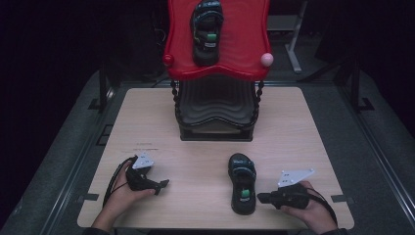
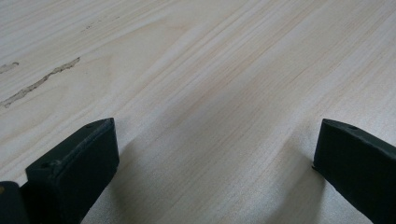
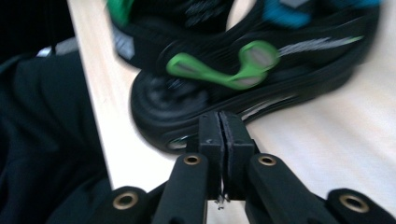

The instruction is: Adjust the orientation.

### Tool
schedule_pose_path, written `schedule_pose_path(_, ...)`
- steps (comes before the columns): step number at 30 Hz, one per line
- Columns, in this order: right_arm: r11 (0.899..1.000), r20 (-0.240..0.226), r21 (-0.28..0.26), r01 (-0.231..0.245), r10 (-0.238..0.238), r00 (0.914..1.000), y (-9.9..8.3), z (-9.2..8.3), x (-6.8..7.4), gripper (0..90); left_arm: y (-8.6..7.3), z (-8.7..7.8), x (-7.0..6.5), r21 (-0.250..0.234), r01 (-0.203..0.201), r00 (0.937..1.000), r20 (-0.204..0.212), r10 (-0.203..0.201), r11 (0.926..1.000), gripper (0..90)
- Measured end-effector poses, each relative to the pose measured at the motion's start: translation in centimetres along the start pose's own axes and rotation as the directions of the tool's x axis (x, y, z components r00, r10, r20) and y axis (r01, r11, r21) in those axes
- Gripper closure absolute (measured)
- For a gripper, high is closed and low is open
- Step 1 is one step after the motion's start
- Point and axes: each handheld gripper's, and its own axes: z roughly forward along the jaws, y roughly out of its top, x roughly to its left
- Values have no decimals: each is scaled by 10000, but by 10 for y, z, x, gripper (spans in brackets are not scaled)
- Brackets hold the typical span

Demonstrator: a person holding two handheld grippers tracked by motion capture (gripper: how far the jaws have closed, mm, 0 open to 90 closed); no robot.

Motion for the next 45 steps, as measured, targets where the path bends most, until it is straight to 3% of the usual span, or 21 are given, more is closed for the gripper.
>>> schedule_pose_path(4,9963,566,-761,-389,432,9975,2,-12,-8,769,0,0,0,1,-1,10000,-3,1,10000,0)
schedule_pose_path(8,9816,947,-1707,-861,1033,9901,3,-23,-16,660,0,0,0,4,-2,10000,0,2,10000,0)
schedule_pose_path(12,9586,728,-2613,-1130,1363,9880,10,-29,-19,542,0,0,0,1,2,10000,1,-2,10000,0)
schedule_pose_path(14,9519,606,-2847,-1129,1354,9889,16,-28,-19,514,0,0,0,1,2,10000,0,-2,10000,0)
schedule_pose_path(20,9451,233,-3097,-1040,1169,9929,32,-12,-19,485,0,0,0,2,3,10000,-1,-3,10000,0)
schedule_pose_path(27,9504,-219,-2957,-959,936,9954,47,15,-20,472,0,0,0,2,2,10000,-1,-2,10000,0)
schedule_pose_path(35,9569,-499,-2713,-1038,937,9943,44,26,-22,474,0,0,0,3,1,10000,0,-1,10000,0)
schedule_pose_path(45,9612,-538,-2587,-959,848,9949,42,32,-23,612,0,0,0,0,3,10000,-1,-3,10000,0)
